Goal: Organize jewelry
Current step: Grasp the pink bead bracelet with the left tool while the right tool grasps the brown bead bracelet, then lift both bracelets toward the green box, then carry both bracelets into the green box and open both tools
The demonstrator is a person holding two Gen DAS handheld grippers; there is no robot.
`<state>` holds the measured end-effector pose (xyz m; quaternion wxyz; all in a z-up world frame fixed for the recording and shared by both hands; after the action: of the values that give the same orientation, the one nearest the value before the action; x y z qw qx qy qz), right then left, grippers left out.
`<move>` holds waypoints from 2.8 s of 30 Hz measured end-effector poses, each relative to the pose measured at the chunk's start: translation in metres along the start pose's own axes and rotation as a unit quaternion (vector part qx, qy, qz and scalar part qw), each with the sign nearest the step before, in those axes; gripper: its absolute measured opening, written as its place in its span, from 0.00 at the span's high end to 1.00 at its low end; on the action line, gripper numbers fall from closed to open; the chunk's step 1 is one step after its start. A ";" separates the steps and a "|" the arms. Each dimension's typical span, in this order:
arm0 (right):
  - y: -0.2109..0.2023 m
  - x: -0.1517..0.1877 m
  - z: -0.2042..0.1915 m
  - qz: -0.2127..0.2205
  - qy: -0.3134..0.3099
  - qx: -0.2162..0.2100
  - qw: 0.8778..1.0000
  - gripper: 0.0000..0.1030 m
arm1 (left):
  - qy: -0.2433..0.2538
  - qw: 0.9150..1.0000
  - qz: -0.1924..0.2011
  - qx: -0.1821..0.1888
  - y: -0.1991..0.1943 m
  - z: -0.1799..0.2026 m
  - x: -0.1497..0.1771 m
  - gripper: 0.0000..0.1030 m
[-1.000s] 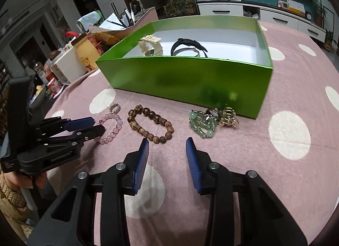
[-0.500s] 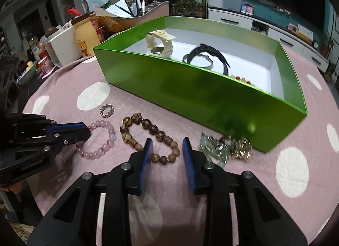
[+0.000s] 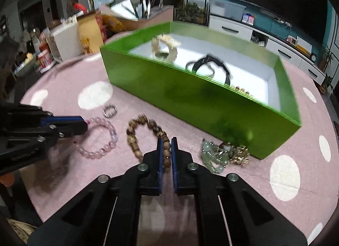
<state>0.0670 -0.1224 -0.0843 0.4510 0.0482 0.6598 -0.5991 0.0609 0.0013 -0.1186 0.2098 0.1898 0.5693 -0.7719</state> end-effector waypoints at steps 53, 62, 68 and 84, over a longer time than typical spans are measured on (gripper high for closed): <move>-0.106 -0.058 0.132 0.162 0.144 0.042 0.975 0.93 | 0.032 0.995 0.093 0.029 -0.038 0.074 -0.139 0.93; -0.067 -0.063 0.144 0.132 0.156 0.024 0.979 0.93 | 0.020 0.998 0.066 0.014 0.002 0.068 -0.154 0.93; -0.039 -0.061 0.143 0.102 0.155 0.016 0.982 0.93 | 0.012 0.999 0.046 0.004 0.026 0.061 -0.155 0.93; -0.026 -0.052 0.149 0.082 0.174 0.023 0.981 0.74 | 0.000 1.000 0.031 -0.005 0.039 0.051 -0.155 0.77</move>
<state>0.1618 -0.2291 -0.0121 0.3755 0.2160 0.7083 -0.5574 0.2097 -0.0413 -0.0527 0.2342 0.2065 0.5672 -0.7621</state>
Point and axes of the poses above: each gripper's, at about its wrist camera, not at the fingertips, and y roughly the way its jaws point, z to its right, x to its underside, the point moved 7 cm from there along y, roughly the way its jaws point, and after that the axes turned 12 degrees about -y, right-handed, at the moved point
